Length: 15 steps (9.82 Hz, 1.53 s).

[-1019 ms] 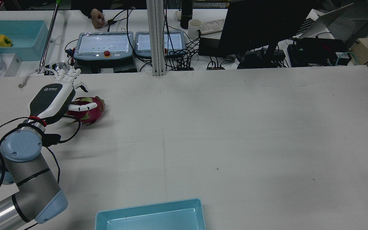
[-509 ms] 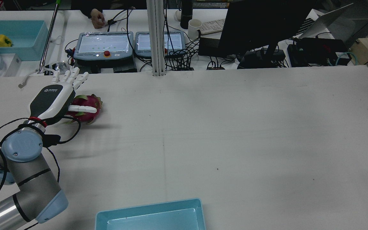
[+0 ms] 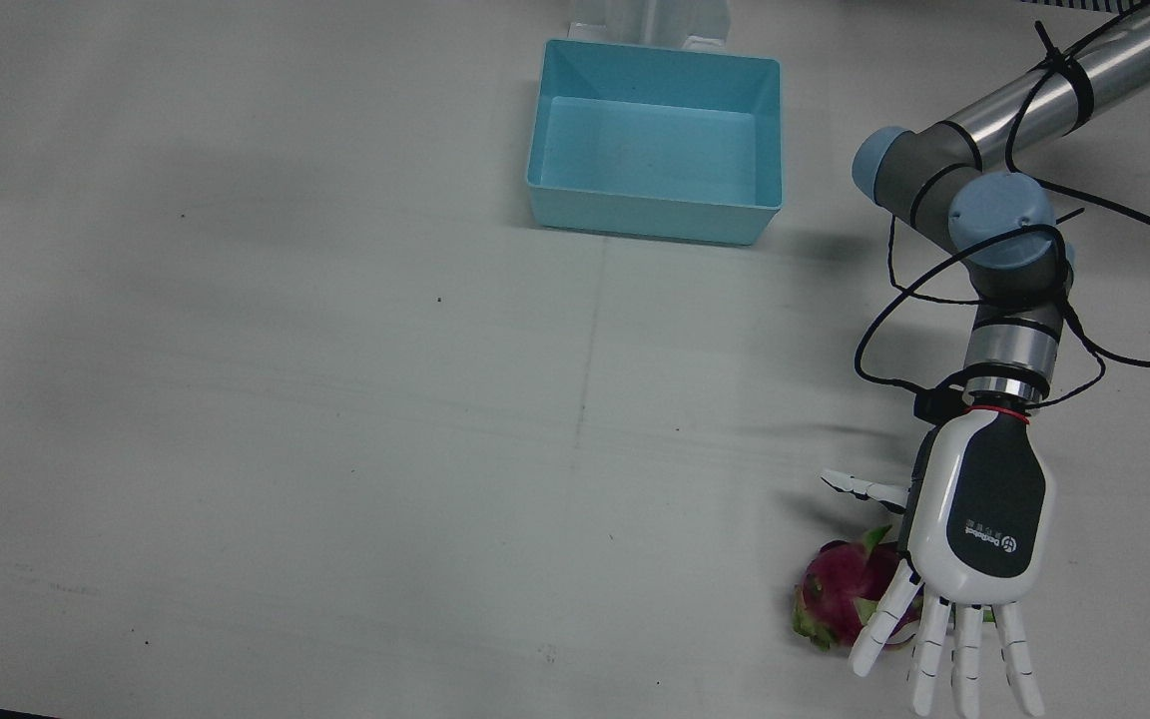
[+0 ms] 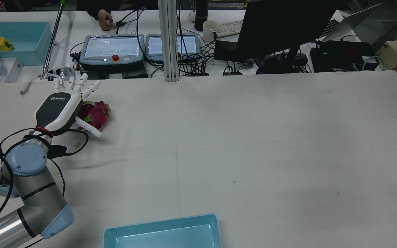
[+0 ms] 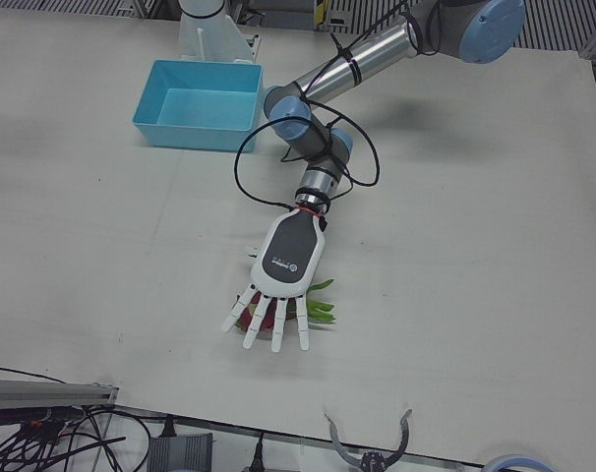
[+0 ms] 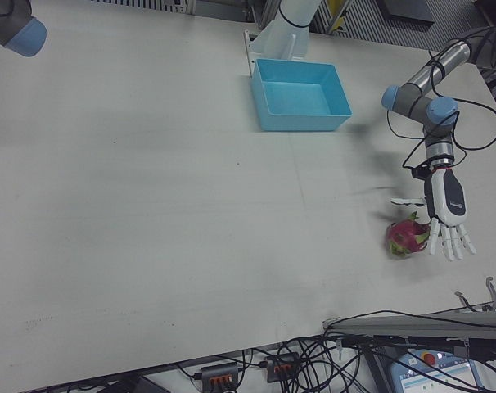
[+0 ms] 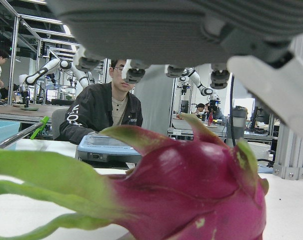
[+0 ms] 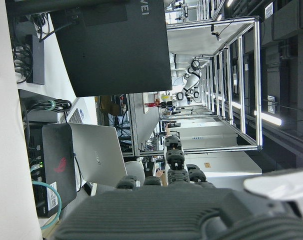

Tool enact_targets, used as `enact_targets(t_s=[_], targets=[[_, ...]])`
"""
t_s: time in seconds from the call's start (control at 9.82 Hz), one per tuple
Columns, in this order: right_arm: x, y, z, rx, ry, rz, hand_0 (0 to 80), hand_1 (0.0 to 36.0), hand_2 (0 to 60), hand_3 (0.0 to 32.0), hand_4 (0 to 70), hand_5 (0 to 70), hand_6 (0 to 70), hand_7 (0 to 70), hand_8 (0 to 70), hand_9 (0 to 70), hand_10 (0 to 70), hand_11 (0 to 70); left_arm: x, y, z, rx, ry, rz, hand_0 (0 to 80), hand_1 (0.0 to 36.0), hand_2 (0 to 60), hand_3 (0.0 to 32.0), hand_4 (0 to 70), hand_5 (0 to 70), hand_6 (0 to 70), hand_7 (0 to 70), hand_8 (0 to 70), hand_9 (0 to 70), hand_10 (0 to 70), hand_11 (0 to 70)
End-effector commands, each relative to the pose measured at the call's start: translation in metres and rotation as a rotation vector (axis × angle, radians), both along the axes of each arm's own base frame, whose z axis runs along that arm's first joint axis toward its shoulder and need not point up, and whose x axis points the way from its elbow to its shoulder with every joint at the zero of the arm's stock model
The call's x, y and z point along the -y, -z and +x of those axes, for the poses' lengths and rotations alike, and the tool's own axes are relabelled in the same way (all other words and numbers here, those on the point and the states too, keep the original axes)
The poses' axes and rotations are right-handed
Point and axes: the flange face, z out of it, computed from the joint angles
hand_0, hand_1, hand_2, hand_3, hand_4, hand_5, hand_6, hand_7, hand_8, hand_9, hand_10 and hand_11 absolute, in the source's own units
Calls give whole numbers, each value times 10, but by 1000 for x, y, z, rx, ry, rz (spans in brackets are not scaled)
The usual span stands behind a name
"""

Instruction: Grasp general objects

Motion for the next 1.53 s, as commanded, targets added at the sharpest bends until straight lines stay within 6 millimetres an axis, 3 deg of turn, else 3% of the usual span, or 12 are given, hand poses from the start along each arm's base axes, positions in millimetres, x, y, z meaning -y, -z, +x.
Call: enact_targets(t_s=[0.0,0.31,0.71,0.81,0.92,1.02,1.43], targets=[[0,0,0,0,0,0,0,0,0,0,0,0,0,0,0,0,0,0,-9,-11,27,39,-33,20,469,101,0,238,0,25,0,50,103,0,10,24],[0,0,0,0,0,0,0,0,0,0,0,0,0,0,0,0,0,0,-12,-14,37,47,-43,29,467,96,0,256,0,41,0,52,105,0,9,21],[0,0,0,0,0,0,0,0,0,0,0,0,0,0,0,0,0,0,-6,-16,22,67,-24,10,462,89,0,240,0,45,0,53,106,0,6,16],[0,0,0,0,0,0,0,0,0,0,0,0,0,0,0,0,0,0,4,-17,7,72,-2,2,462,88,0,228,0,48,0,51,108,0,6,16],[0,0,0,0,0,0,0,0,0,0,0,0,0,0,0,0,0,0,10,-17,-7,83,15,-13,460,86,0,194,0,53,0,56,111,0,6,15],[0,0,0,0,0,0,0,0,0,0,0,0,0,0,0,0,0,0,11,-18,-10,91,18,-21,455,80,1,166,0,57,0,54,113,0,5,13],[0,0,-1,0,1,0,0,0,0,0,0,0,0,0,0,0,0,0,6,-23,-3,123,8,-35,456,83,14,170,0,70,0,57,118,0,11,21]])
